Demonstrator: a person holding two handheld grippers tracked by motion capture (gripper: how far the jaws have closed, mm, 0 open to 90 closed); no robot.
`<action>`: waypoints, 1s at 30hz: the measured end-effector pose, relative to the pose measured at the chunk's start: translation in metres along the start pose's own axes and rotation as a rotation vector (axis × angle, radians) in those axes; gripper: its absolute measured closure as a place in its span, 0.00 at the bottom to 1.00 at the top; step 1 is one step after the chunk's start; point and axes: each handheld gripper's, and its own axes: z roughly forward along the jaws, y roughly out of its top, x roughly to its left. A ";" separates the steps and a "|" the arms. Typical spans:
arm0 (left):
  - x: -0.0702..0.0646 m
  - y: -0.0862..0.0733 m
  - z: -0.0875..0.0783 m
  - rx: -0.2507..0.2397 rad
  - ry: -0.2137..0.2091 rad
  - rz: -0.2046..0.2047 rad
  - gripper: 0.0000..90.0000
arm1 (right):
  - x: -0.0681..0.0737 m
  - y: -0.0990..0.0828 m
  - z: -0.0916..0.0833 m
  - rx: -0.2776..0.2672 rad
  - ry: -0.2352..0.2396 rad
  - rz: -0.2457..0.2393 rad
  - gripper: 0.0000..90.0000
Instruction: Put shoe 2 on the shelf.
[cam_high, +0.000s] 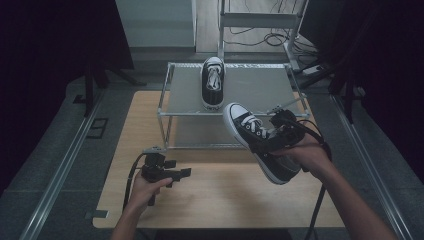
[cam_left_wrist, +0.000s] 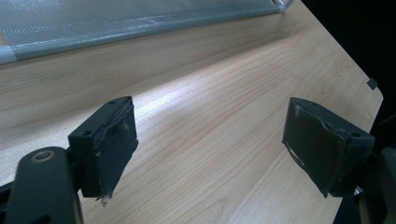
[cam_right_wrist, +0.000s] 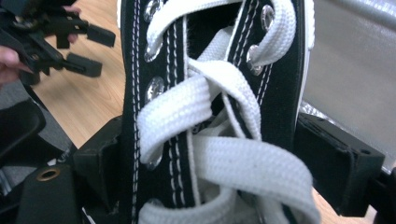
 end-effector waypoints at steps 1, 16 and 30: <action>0.000 0.000 0.000 0.002 0.000 -0.001 0.20 | 0.000 0.002 -0.001 -0.005 0.002 0.003 0.18; 0.000 -0.001 0.003 0.011 -0.001 -0.004 0.20 | -0.002 0.023 -0.012 -0.038 0.001 0.054 0.18; 0.001 -0.001 0.003 0.011 -0.003 -0.008 0.20 | -0.012 0.057 -0.015 -0.055 -0.018 0.115 0.18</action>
